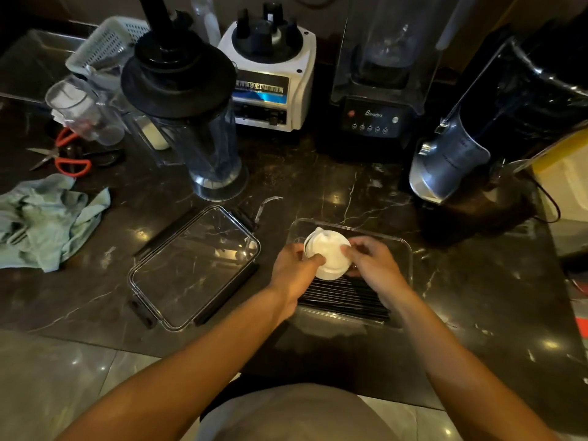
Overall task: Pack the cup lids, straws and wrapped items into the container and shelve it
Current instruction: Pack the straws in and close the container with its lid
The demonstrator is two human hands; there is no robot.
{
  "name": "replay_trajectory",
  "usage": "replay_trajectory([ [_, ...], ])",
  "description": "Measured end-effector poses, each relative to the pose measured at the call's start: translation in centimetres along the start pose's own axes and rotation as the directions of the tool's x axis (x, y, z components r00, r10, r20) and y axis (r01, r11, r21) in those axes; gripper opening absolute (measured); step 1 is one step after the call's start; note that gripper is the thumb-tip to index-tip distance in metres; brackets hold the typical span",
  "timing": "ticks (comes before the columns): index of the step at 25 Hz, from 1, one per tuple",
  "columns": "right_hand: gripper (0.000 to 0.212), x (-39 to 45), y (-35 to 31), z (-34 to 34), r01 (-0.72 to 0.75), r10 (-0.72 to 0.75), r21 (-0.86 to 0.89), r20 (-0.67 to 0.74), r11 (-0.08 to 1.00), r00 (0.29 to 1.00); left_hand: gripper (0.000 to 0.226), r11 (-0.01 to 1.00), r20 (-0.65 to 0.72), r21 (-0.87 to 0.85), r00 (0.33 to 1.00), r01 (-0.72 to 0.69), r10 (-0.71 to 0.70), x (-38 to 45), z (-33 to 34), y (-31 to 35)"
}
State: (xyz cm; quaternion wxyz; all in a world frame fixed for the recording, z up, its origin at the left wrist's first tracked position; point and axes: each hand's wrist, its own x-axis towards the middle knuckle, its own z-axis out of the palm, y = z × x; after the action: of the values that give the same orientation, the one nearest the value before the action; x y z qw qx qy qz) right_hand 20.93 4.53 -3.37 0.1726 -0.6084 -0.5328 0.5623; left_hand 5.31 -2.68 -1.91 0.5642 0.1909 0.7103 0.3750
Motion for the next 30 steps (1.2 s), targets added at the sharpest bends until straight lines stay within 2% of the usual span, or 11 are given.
replay_trajectory([
  [3,0.016,1.2,0.9,1.2,0.028,-0.028,-0.015,0.003,0.999,1.000,0.044,0.996,-0.055,-0.088,0.998,0.029,-0.034,-0.1,1.2,0.3],
  [6,0.019,2.0,1.2,1.9,0.072,-0.071,-0.103,0.009,0.992,0.997,0.055,0.975,-0.130,-0.214,0.988,0.051,-0.080,0.0,2.8,0.4],
  [11,0.016,2.9,1.5,2.4,0.176,-0.181,-0.268,0.006,0.947,0.983,0.080,0.968,-0.201,-0.238,0.972,0.076,-0.126,0.2,4.9,-0.3],
  [14,0.016,3.1,1.8,2.8,0.230,-0.250,-0.401,0.001,0.887,0.968,0.065,0.955,-0.254,-0.275,0.950,0.110,-0.182,0.3,4.8,-0.3],
  [17,0.020,3.0,1.9,3.0,0.255,-0.286,-0.468,0.005,0.846,0.958,0.053,0.955,-0.230,-0.271,0.956,0.119,-0.184,-0.3,4.5,0.2],
  [20,0.022,2.3,1.6,2.8,0.285,-0.323,-0.482,0.004,0.828,0.946,0.017,0.961,-0.151,-0.267,0.981,0.075,-0.119,-1.7,3.6,1.6],
  [24,0.010,1.2,-1.4,2.8,0.363,-0.445,-0.486,-0.061,0.795,0.893,0.012,0.969,-0.184,-0.242,0.983,-0.054,0.009,-2.2,-0.1,3.7],
  [26,0.014,0.7,-3.9,3.9,0.420,-0.524,-0.504,-0.078,0.754,0.848,0.013,0.958,-0.241,-0.267,0.970,-0.102,0.036,-1.4,-3.2,4.2],
  [28,0.019,0.7,-6.2,6.0,0.475,-0.552,-0.454,-0.048,0.754,0.832,0.011,0.955,-0.313,-0.274,0.949,-0.116,0.026,-0.5,-6.8,3.9],
  [30,0.023,1.3,-7.5,8.5,0.516,-0.553,-0.408,0.031,0.753,0.832,0.022,0.955,-0.380,-0.277,0.925,-0.106,-0.007,0.2,-10.0,3.1],
])
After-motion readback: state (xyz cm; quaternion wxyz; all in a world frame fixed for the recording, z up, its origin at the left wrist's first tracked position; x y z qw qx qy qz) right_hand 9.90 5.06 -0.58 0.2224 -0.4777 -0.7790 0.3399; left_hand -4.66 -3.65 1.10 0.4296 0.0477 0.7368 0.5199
